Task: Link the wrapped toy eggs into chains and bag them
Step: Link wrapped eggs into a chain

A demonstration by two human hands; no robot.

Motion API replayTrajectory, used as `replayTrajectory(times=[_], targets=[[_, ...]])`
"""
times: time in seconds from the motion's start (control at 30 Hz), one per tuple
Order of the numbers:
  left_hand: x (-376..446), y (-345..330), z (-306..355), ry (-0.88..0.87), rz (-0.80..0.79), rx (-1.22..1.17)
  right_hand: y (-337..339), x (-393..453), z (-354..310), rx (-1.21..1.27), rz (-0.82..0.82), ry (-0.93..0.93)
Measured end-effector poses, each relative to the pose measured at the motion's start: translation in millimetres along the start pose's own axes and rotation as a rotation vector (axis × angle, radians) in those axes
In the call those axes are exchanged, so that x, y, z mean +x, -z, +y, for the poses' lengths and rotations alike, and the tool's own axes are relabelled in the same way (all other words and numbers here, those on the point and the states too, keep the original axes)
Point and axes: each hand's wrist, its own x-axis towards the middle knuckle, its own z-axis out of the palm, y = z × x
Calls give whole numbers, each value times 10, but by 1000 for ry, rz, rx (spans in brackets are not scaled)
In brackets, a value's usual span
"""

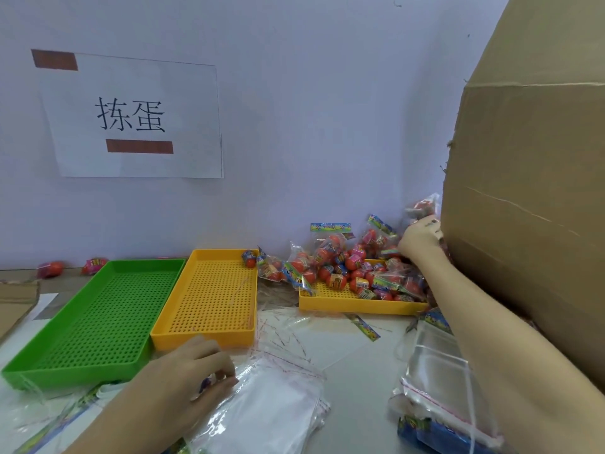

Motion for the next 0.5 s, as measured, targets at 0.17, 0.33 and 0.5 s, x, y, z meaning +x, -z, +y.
replayTrajectory(times=[0.17,0.33,0.5], targets=[[-3,-12,-1,-6,-3,25,38,-43,-128,44,111,126],[-11,-6,-7,-8,-31,5,-83,-433,-272,-87,134,259],[-10,11,5,1,-41,-1,-176,-782,-446,175,122,637]])
